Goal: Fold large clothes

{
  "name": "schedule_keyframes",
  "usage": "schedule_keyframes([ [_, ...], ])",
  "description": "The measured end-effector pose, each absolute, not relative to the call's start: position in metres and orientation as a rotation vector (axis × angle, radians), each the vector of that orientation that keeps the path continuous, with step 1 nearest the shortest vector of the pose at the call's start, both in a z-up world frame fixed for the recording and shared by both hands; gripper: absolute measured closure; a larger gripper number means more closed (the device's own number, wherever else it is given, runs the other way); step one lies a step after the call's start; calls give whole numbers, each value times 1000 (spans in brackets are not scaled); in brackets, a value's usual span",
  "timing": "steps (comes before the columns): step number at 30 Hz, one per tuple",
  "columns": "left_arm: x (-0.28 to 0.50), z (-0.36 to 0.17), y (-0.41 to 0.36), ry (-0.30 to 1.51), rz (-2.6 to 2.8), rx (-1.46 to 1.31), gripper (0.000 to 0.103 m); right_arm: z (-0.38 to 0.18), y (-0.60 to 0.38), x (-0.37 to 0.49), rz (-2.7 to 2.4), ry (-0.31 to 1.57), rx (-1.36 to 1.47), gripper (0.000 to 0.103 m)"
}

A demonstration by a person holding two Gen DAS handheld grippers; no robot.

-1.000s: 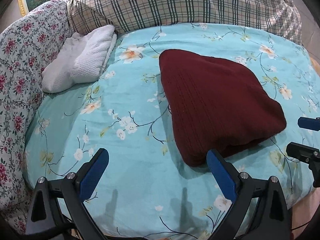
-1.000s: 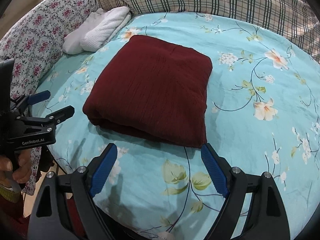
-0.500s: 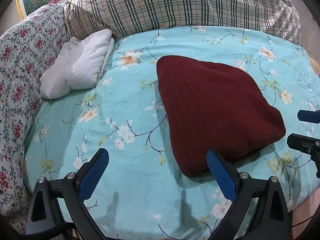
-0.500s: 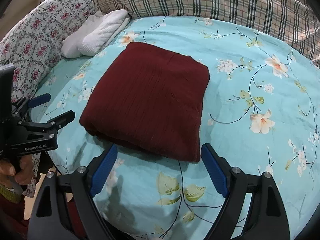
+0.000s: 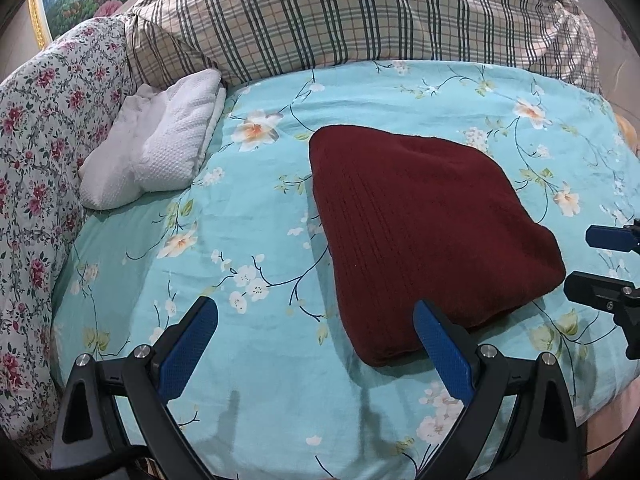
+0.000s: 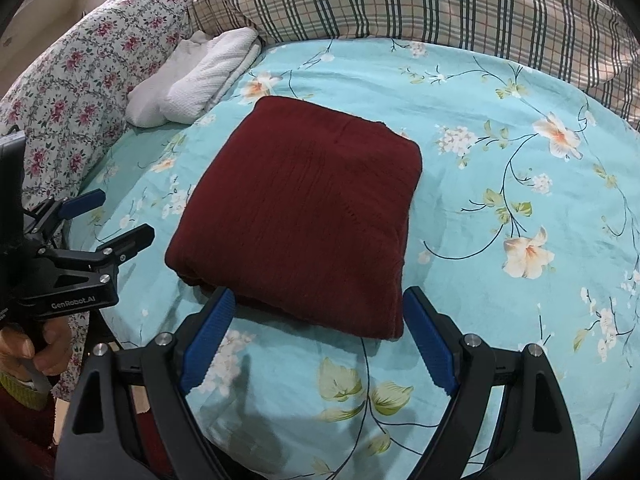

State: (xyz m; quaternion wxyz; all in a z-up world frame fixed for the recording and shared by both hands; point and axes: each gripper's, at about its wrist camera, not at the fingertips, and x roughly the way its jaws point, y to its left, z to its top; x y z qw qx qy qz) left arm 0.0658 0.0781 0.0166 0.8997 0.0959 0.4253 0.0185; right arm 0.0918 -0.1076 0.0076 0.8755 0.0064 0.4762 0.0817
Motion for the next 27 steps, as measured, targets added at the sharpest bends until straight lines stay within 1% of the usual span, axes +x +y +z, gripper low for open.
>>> schedule_keyframes([
  [5,77,17,89,893,11,124,4,2,-116,97,161,991,54,17],
  [10,106,11,104,925,-5,24,4,-4,-143,119,108,973,159,17],
  [14,129,1,108,947,-45,-46,4,-12,-166,149,94,943,282,17],
  [17,142,-11,104,973,-51,-49,5,-29,-181,181,82,960,363,18],
  [18,146,-16,102,981,-58,-42,5,-37,-184,192,79,970,388,21],
  [19,147,-19,100,985,-65,-35,5,-43,-186,200,79,980,407,36],
  [20,147,-22,98,990,-69,-28,5,-54,-188,211,85,1003,435,55],
  [21,148,-24,96,993,-73,-19,6,-60,-187,216,101,1025,456,86],
  [22,148,-24,95,987,-81,-13,6,-62,-186,218,112,1027,467,89],
  [24,149,-27,92,990,-97,-2,7,-43,-182,206,105,937,419,94],
  [25,150,-30,91,996,-105,-3,7,-33,-182,197,98,898,403,94],
  [27,154,-38,88,1014,-126,-16,7,-30,-188,191,65,877,401,94],
])
